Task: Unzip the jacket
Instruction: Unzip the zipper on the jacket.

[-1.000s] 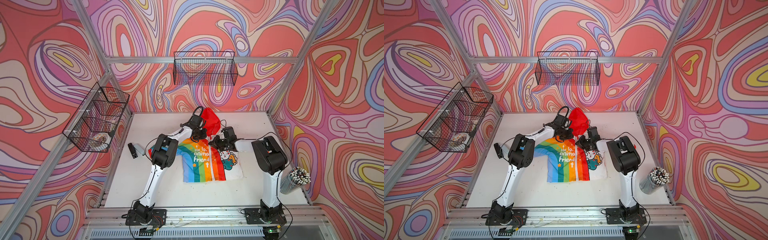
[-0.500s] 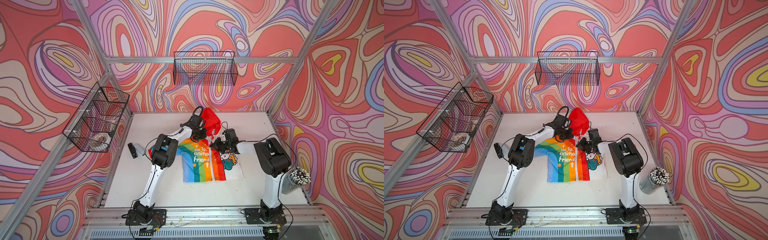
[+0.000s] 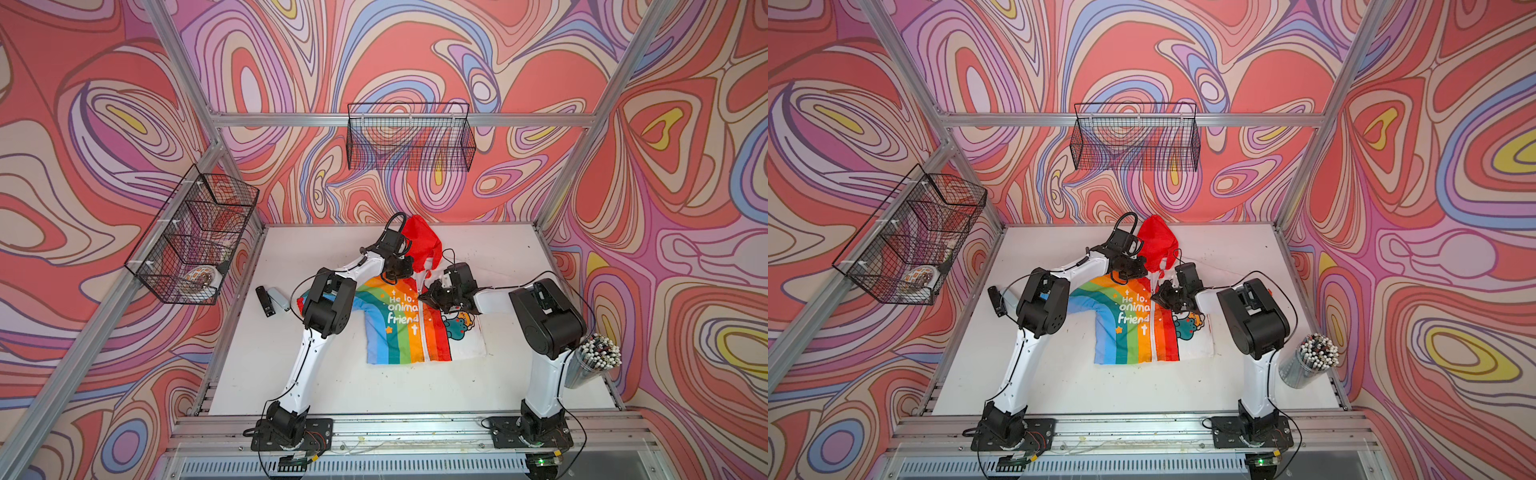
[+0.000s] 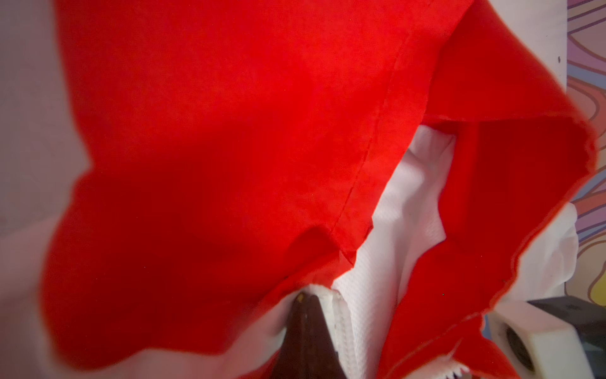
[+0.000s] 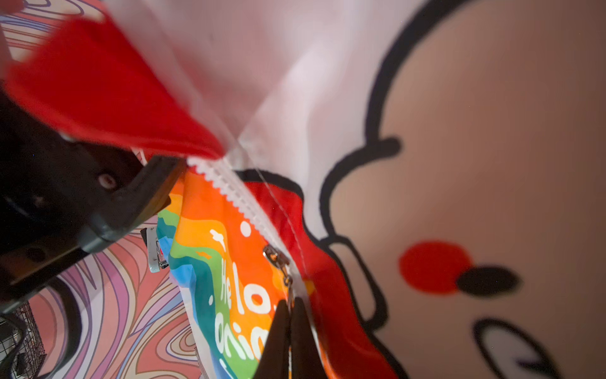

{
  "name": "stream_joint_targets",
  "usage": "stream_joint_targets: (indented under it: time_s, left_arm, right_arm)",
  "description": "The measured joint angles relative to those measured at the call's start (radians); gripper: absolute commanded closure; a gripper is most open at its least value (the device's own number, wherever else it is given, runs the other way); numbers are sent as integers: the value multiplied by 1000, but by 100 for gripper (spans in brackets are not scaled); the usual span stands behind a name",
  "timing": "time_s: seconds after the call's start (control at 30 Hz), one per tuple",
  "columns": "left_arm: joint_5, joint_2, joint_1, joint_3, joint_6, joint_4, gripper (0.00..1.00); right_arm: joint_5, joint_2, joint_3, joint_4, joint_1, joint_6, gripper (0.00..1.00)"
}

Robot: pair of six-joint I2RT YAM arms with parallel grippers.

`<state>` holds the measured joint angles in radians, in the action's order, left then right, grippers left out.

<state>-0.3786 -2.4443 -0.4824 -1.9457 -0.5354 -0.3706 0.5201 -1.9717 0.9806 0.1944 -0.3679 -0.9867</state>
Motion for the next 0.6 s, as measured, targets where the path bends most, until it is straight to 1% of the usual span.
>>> stream_joint_targets:
  time_s: [0.6]
  left_arm:
    - [-2, -2, 0, -3, 0, 0, 98]
  right_arm:
    - [-13, 60, -98, 43, -33, -3, 100]
